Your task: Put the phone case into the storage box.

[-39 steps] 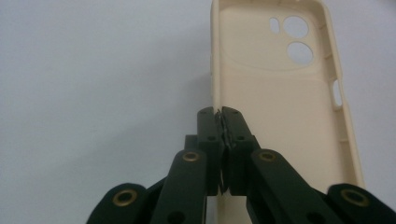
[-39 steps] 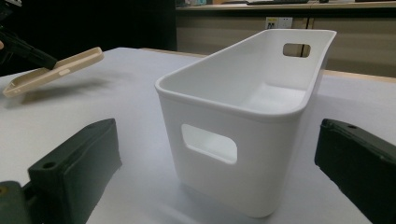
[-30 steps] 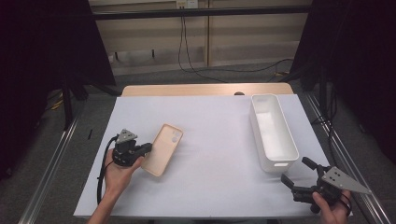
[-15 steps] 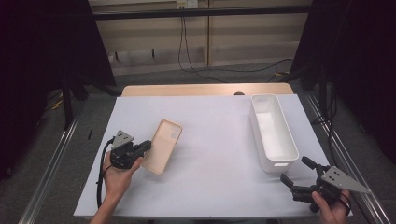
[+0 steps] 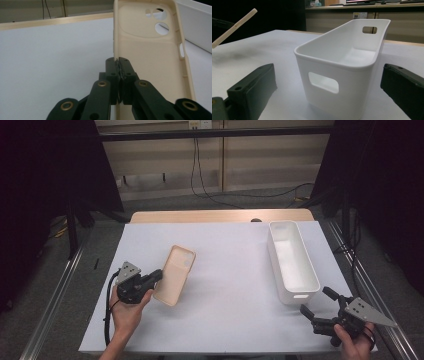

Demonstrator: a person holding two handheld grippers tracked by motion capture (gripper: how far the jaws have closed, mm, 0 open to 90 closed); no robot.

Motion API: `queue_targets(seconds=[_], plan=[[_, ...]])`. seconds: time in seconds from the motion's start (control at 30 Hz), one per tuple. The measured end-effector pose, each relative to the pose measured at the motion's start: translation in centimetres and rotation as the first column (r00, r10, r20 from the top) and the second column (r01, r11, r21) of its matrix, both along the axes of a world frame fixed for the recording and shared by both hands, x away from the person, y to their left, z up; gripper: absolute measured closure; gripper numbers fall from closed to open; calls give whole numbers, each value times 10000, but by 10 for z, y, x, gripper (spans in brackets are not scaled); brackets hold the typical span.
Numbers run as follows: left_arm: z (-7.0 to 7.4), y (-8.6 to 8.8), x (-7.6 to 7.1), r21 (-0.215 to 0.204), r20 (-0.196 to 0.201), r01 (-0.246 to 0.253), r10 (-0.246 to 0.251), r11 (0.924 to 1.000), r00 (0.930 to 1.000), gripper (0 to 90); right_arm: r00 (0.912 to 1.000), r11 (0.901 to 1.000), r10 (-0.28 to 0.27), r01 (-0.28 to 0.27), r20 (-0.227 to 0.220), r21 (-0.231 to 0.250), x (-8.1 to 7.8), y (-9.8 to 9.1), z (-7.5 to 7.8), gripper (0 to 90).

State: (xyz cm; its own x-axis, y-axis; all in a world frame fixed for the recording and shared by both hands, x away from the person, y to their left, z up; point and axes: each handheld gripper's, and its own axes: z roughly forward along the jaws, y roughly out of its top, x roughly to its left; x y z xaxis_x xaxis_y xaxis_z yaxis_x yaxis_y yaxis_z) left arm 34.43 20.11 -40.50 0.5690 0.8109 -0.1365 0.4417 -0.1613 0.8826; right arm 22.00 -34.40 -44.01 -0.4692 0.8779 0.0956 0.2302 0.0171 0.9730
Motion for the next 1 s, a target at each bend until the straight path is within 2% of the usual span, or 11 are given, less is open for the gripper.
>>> queue_targets(seconds=[0.07, 0.3, 0.53, 0.73, 1.0], plan=[[1, -2, -2, 86, 86, 52, -53, 9999, 9999, 876, 10000, 10000, -11, 11, 4, -14, 0, 0, 0, 0], [3, -9, -4, -68, 284, 282, -280, 9996, 9992, 876, 9999, 9999, -90, 90, 63, 74, 0, -1, 1, 0], [6, -18, -6, -302, 327, 476, -466, 9984, 9984, 876, 9999, 9998, -127, 126, 51, 176, -1, -2, 3, 0], [6, -26, -7, -341, 348, 645, -633, 9973, 9974, 876, 9998, 9997, -152, 150, 86, 214, -1, 0, 6, 0], [10, -33, -9, -403, 541, 768, -746, 9962, 9957, 876, 9996, 9978, -220, 207, 198, 630, -3, 3, 16, 0]])
